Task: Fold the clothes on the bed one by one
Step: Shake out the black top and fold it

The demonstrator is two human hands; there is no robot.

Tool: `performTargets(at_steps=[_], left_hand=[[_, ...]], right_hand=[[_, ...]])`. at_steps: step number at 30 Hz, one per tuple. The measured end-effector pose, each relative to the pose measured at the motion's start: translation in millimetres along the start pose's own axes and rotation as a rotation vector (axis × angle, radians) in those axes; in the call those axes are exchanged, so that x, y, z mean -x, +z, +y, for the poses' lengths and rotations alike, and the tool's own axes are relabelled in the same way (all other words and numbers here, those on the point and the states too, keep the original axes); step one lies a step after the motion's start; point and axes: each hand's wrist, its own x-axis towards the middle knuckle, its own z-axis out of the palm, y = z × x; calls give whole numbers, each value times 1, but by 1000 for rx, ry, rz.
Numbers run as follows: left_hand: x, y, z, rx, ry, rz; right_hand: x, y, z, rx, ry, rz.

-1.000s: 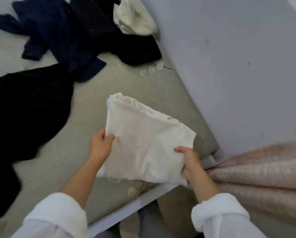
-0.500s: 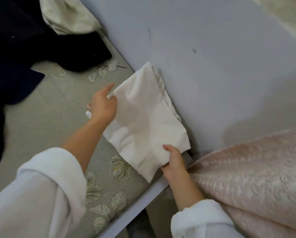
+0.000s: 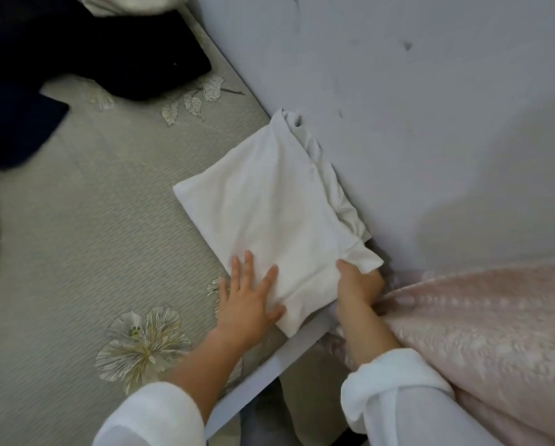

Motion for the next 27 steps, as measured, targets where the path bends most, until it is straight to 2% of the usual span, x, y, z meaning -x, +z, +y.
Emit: performTargets(at_steps=[2,4,6,8,14,21,23,27], left_hand=[[0,3,5,-40,6,-74],[4,-1,4,-28,21,-79],[8,-6,-4,18,36,-23],[15,-11,-17,87,5,75],[69,-15,-84,324,-258,232],[190,9,-198,456,-551,296],[224,15,-231,488,-614,334],[281,23,-296,517,-702,434]], right_hand=[[0,-1,6,182,-3,41],[8,-2,9,423,-72,51],[22,-3,8,578,-349,54],[42,1,11,645,-605,-54],[115,40,35,878,-945,-503],[231,81,102,1199,-1192,-846],[267,98,123,1264,-1242,-890],[340,134,166,1238,-1254,-953]])
